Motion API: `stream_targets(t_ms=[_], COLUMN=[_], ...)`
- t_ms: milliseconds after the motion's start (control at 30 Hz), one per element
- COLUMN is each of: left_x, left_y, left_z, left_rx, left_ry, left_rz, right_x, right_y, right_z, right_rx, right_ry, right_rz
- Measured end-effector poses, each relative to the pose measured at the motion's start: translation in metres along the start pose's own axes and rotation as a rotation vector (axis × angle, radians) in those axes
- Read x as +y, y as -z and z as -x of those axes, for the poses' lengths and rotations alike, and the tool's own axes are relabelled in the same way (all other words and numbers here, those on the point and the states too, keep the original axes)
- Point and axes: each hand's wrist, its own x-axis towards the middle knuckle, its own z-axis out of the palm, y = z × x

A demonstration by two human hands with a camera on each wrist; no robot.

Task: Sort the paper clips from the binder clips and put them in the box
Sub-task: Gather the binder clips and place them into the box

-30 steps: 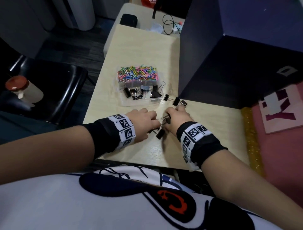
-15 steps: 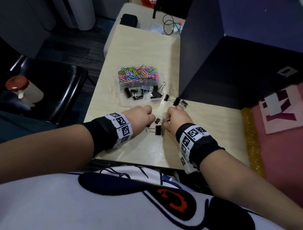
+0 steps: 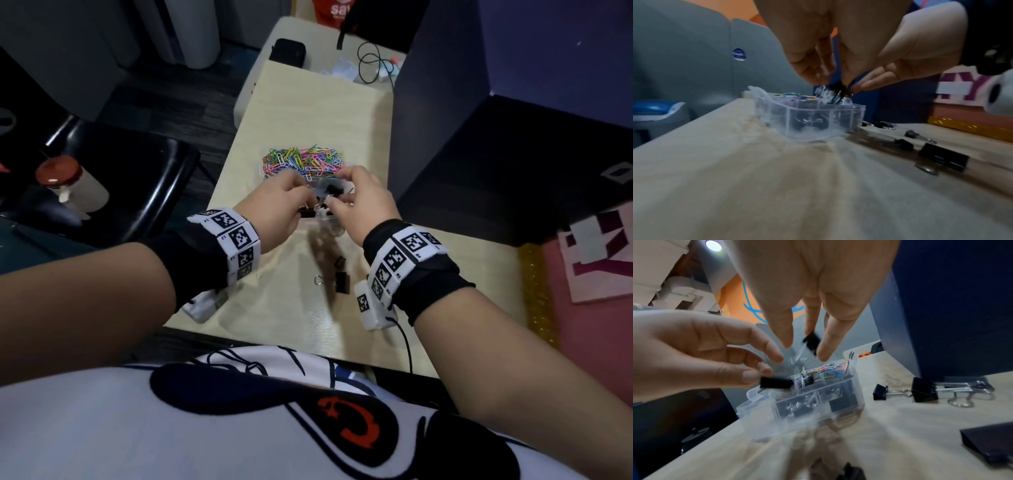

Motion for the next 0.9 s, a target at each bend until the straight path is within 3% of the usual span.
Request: stream_targets(t_ms=[100, 233, 300, 367, 433, 533, 600, 700, 767, 900], left_x=[-0.006, -0.003, -0.004, -0.005, -0.004, -0.002, 0.0, 0.006, 0.013, 0.024], left_y=[-0.002, -0.007, -0.008, -0.01, -0.01, -0.01, -0.01, -0.011, -0.012, -0.024], left_z=[0.005, 0.014, 0.017, 0.018, 0.018, 0.016, 0.015, 0.015, 0.018, 0.022], left_rx=[-0.096, -0.204, -0.196, -0.189, -0.197, -0.202, -0.201, -0.17, -0.114, -0.162], left_ry=[0.142, 0.163, 0.167, 0.167, 0.166, 0.168, 0.177, 0.182, 0.088, -0.223], left_rz=[-0.083, -0.19, -0.197, -0.205, -0.215, -0.229, -0.238, -0.251, -0.263, -0.248], right_x=[0.003, 0.008, 0.007, 0.005, 0.004, 0.001, 0.0, 0.006, 0.019, 0.044], right_y=[0.001, 0.001, -0.002, -0.002, -0.002, -0.007, -0.01, -0.004, 0.003, 0.004], right_z=[-0.006, -0.009, -0.008, -0.005, 0.0, 0.008, 0.012, 0.011, 0.011, 0.018], right_rx=[0.03, -0.057, -0.119, -0.087, -0.046, -0.144, -0.187, -0.064, -0.015, -0.142], right_ry=[-0.084, -0.22, -0.218, -0.194, -0.127, 0.005, -0.001, -0.093, -0.183, -0.369], right_rz=[0.036, 0.09, 0.097, 0.114, 0.147, 0.18, 0.042, -0.04, 0.113, 0.432])
